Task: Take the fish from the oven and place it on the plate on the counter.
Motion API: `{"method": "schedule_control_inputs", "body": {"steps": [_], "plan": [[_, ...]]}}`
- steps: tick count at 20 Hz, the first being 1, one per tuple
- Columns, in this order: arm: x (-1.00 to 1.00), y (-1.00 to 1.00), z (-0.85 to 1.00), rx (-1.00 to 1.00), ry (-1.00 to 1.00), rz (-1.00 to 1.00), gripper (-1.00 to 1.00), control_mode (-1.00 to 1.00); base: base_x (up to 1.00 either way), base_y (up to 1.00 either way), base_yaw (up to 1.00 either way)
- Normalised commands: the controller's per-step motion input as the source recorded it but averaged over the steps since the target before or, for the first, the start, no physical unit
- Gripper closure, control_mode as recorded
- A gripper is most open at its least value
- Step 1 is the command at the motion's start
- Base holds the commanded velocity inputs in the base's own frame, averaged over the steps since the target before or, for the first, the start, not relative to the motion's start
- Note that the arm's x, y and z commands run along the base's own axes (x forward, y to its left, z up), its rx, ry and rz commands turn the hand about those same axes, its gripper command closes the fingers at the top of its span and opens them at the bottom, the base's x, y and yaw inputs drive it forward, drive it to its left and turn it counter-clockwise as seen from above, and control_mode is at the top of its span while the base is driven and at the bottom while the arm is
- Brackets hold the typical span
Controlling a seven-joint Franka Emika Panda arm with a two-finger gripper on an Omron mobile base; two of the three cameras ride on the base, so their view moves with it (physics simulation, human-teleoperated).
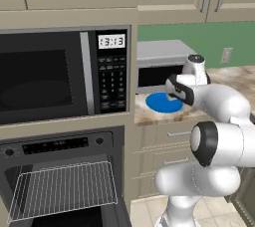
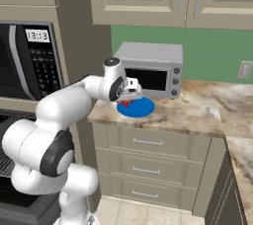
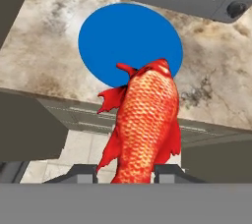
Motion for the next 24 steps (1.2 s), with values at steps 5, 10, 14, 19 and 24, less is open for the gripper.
{"method": "schedule_control_inputs", "body": {"steps": [5, 10, 14, 19, 24], "plan": [[0.38, 0.00, -0.29, 0.00, 0.03, 0.03, 1.00, -1.00, 0.00, 0.00, 0.00], [0.48, 0.00, -0.38, 0.00, 0.00, 0.06, 1.00, -1.00, 0.00, 0.00, 0.00], [0.51, 0.00, -0.34, 0.00, 0.00, 0.06, 1.00, -1.00, 0.00, 0.00, 0.00], [0.39, 0.00, -0.28, 0.00, 0.00, 0.06, 1.00, -1.00, 0.00, 0.00, 0.00], [0.35, 0.00, -0.31, 0.00, 0.00, 0.04, 1.00, -1.00, 0.00, 0.00, 0.00]]}}
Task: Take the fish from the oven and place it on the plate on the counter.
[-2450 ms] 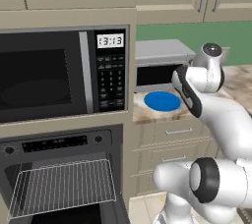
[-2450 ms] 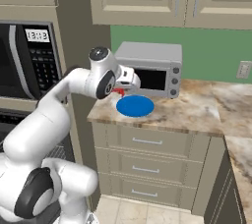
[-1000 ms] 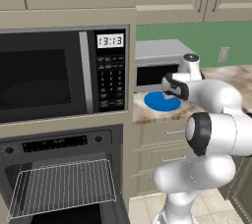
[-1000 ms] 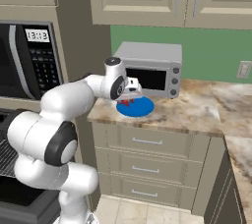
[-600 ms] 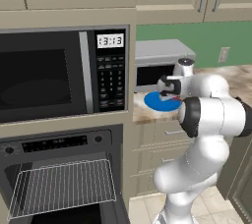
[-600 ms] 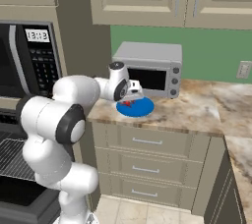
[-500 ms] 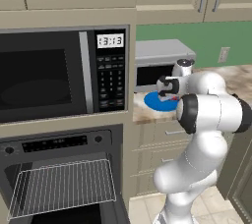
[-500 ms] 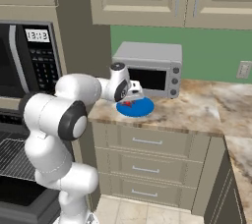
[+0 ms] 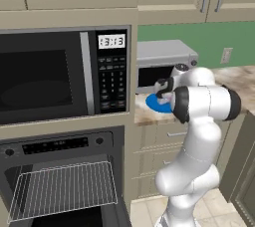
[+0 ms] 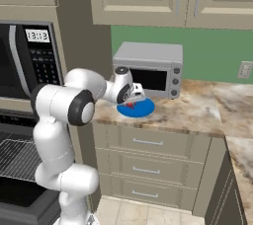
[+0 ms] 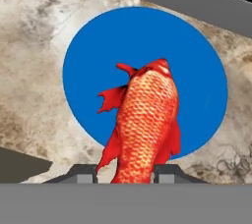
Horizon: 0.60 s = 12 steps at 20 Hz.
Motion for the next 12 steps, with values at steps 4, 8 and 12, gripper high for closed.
{"method": "schedule_control_inputs", "body": {"steps": [4, 8, 12], "plan": [[0.30, 0.00, -0.34, 0.00, 0.00, 0.04, 1.00, -1.00, 0.00, 0.00, 0.00], [0.23, 0.00, -0.28, 0.00, 0.00, 0.03, 1.00, -1.00, 0.00, 0.00, 0.00], [0.21, -0.04, -0.24, 0.00, 0.00, 0.03, 1.00, -1.00, 0.00, 0.00, 0.00]]}}
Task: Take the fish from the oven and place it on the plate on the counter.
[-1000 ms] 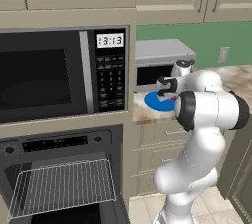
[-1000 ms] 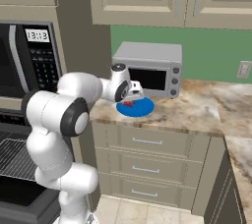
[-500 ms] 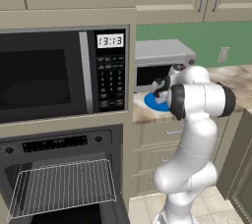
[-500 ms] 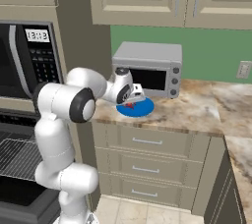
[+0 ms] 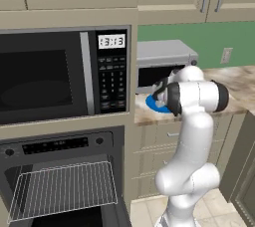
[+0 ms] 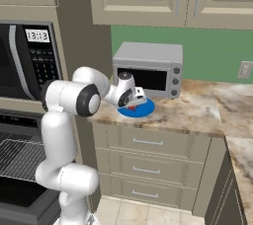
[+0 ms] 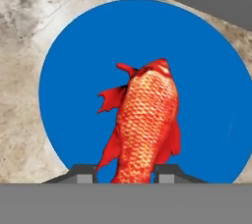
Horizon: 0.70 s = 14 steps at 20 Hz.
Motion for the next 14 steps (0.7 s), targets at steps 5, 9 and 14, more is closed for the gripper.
{"method": "schedule_control_inputs", "body": {"steps": [5, 9, 14], "plan": [[0.25, -0.04, -0.26, 0.00, 0.00, 0.03, 1.00, -1.00, 0.00, 0.00, 0.00], [0.44, -0.02, -0.29, 0.00, 0.00, 0.02, 1.00, -1.00, 0.00, 0.00, 0.00], [0.58, 0.00, -0.40, 0.00, 0.02, 0.01, 1.00, -1.00, 0.00, 0.00, 0.00]]}}
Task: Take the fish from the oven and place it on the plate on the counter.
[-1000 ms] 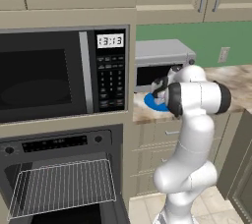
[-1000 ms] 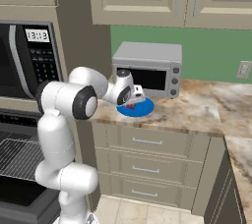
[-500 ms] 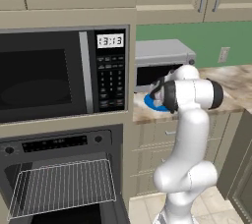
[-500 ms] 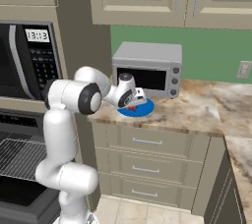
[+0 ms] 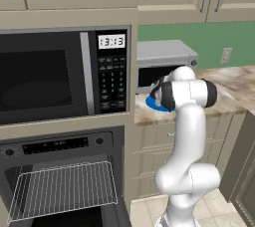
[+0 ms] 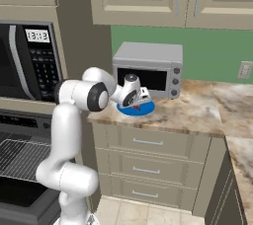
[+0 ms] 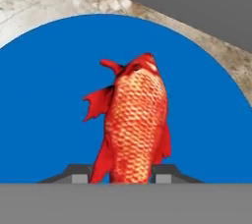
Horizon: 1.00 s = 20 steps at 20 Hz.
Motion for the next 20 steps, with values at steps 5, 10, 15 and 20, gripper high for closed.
{"method": "schedule_control_inputs", "body": {"steps": [5, 10, 15, 20], "plan": [[0.07, -0.01, -0.30, 0.00, 0.03, 0.00, -1.00, -1.00, 0.00, 0.00, 0.00], [-0.74, 0.00, 0.02, 0.01, 0.00, 0.00, -1.00, -1.00, 0.00, 0.00, 0.00], [-0.72, 0.00, 0.22, 0.04, 0.00, 0.00, -1.00, -1.00, 0.00, 0.00, 0.00], [-0.52, 0.00, 0.75, 0.08, -0.21, 0.00, -1.00, -1.00, 0.00, 0.00, 0.00]]}}
